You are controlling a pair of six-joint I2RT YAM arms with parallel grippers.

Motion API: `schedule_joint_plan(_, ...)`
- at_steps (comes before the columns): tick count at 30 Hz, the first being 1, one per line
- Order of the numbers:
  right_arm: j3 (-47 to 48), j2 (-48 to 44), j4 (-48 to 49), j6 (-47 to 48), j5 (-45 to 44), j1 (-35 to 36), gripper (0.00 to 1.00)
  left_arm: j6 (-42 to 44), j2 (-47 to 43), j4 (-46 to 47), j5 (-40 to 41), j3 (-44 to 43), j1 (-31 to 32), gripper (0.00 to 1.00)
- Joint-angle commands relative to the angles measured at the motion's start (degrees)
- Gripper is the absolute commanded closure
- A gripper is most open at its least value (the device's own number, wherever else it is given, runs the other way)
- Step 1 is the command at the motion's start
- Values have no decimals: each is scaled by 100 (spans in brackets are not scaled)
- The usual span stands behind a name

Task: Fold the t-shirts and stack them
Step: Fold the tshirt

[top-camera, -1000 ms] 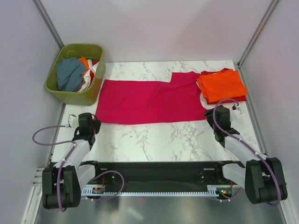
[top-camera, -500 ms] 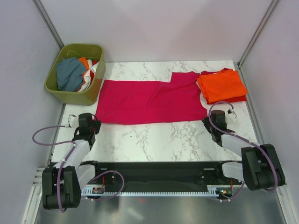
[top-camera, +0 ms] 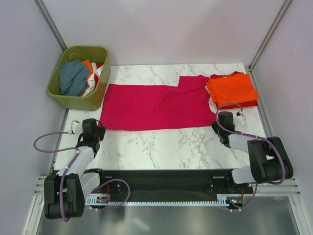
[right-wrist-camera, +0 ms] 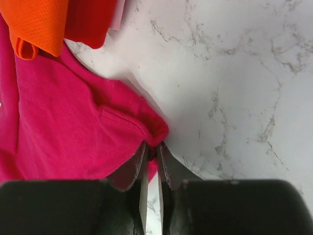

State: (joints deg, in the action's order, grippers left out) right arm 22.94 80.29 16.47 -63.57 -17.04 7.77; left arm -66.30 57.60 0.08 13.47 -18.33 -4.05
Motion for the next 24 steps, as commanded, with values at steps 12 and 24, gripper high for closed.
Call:
schedule_joint_plan(12,1001,-865,-1558,301,-985,163,100,390,102,-121,209,-346,-25,98)
schedule_joint_plan(24,1275,-1507,-2095,389,-845,163,100,574,-222,-842,120,-1024,-34,98)
